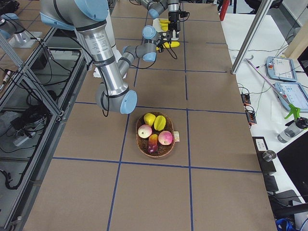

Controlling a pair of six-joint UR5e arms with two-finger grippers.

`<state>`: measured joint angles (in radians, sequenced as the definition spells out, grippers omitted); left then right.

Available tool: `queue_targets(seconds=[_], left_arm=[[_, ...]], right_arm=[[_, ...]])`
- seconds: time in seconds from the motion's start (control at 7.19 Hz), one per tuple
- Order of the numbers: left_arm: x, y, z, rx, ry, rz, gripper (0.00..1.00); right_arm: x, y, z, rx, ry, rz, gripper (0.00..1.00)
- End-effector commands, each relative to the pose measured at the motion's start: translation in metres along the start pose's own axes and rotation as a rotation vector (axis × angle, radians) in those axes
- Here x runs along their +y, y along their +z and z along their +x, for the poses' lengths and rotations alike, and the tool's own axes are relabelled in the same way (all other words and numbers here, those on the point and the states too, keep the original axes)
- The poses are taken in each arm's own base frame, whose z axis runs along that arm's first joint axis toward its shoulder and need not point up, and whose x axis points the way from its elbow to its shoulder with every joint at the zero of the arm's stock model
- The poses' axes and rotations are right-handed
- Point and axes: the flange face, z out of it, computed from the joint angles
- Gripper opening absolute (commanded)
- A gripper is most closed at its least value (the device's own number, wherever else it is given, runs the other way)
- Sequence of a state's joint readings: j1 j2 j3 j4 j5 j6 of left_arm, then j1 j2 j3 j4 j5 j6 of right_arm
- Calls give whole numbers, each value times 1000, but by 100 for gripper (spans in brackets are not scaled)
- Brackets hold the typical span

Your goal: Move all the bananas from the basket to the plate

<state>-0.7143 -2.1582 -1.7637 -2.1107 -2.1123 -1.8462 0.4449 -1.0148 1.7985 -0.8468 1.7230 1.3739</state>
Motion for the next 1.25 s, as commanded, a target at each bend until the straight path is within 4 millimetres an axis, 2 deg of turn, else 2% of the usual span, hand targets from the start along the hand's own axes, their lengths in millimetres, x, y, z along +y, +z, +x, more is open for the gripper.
queue_targets(seconds=[0.0,0.42,0.83,0.97,1.11], left_arm=[[7,9,-1,-3,-9,0,88],[6,16,1,-11,-18,0,79],[7,16,3,-9,-18,-2,62],[7,16,3,-9,-18,-2,43],[7,16,3,-9,-17,-2,16]], right_arm=[[1,1,-3,-5,6,0,7],[2,1,-10,-17,4,-1,7],[4,1,-12,-22,3,-3,8],[6,2,-12,-20,3,1,8],[7,2,-12,-19,4,6,16]])
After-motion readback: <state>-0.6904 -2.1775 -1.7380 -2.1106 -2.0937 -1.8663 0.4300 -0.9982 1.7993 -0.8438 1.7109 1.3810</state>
